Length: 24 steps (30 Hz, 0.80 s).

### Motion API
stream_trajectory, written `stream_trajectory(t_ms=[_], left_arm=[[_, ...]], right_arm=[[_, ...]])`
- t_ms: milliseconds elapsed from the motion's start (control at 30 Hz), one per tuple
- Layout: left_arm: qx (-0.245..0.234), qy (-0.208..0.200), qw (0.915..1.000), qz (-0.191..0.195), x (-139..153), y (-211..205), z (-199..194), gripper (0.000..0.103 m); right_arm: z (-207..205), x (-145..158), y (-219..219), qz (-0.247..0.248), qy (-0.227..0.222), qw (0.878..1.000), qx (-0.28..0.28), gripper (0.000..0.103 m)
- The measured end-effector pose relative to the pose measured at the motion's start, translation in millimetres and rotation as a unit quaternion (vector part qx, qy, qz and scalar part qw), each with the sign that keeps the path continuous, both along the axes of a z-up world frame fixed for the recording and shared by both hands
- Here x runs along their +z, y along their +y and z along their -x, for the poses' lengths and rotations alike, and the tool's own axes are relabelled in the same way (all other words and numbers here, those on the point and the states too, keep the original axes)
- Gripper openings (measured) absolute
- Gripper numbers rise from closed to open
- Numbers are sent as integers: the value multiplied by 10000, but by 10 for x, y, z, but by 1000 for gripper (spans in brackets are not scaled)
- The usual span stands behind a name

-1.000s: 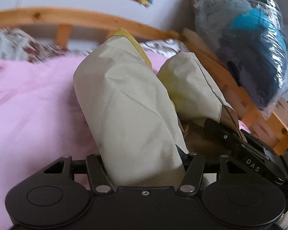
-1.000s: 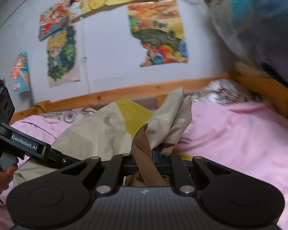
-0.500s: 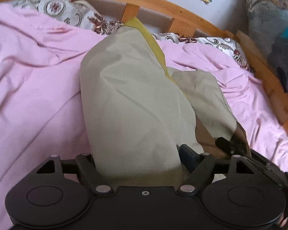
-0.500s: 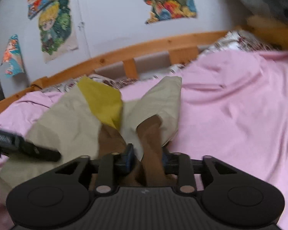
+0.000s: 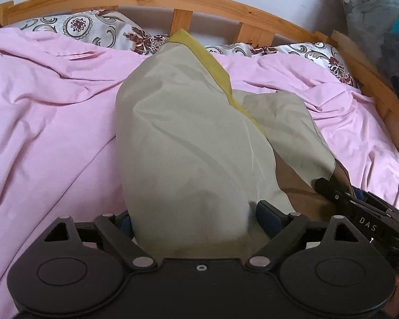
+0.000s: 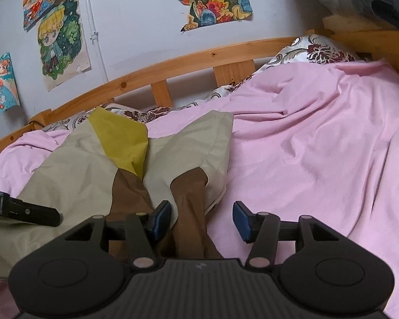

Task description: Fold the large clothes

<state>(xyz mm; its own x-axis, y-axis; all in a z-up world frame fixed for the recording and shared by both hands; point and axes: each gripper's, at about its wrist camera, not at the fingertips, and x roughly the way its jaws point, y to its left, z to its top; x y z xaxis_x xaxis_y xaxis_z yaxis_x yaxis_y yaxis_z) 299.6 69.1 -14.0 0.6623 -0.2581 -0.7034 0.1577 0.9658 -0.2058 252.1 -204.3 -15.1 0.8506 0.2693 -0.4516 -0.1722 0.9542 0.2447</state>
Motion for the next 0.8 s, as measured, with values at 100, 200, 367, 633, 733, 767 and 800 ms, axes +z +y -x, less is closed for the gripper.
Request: stream_trajectory(t_ms=[100, 200, 367, 633, 733, 767, 800], left_arm=[[12, 8, 10000, -65, 10, -4, 2, 94], [25, -28, 9999, -161, 16, -36, 20, 98], [20, -160, 9994, -300, -32, -66, 62, 102], [329, -57, 9986, 401, -241, 122, 138, 102], [449, -165, 9972, 576, -161, 143, 254, 102], [459, -290, 9971, 535, -143, 134, 311, 102], [471, -418, 9968, 497, -142, 121, 371, 102]], right_arm=[[0, 28, 6, 105, -34, 9999, -25, 62], [2, 46, 4, 128, -56, 9999, -17, 68], [13, 47, 17, 193, -59, 9998, 36, 82], [42, 64, 60, 362, -113, 9992, 139, 90], [67, 110, 58, 471, -112, 9988, 96, 96], [78, 133, 53, 533, -102, 9985, 67, 98], [87, 152, 51, 607, -81, 9981, 36, 101]])
